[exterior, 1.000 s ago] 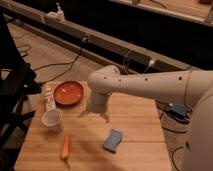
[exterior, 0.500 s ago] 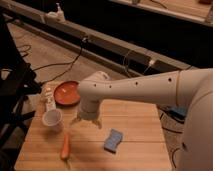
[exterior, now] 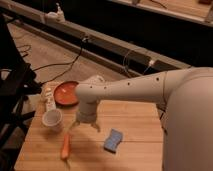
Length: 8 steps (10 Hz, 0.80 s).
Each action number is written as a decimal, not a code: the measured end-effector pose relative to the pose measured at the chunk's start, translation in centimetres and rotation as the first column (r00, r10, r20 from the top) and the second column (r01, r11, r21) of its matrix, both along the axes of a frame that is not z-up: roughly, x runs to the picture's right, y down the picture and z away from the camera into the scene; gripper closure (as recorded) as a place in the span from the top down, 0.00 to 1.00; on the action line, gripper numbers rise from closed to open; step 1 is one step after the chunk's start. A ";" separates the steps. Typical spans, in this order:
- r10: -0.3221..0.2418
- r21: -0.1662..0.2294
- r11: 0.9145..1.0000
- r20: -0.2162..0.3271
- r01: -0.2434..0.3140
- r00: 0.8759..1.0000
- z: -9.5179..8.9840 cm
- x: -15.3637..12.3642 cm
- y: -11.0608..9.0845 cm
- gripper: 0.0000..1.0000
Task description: Place the pepper on the white sponge
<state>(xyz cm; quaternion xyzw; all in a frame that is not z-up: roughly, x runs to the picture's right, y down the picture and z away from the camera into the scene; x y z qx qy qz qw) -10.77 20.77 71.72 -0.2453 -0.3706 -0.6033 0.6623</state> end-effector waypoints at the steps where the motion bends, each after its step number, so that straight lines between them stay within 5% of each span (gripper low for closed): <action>1: -0.012 -0.017 1.000 0.012 0.013 1.000 0.4 -1.1 0.9 0.80; 8: -0.033 -0.119 0.992 0.138 0.049 0.990 1.5 -9.6 7.6 0.80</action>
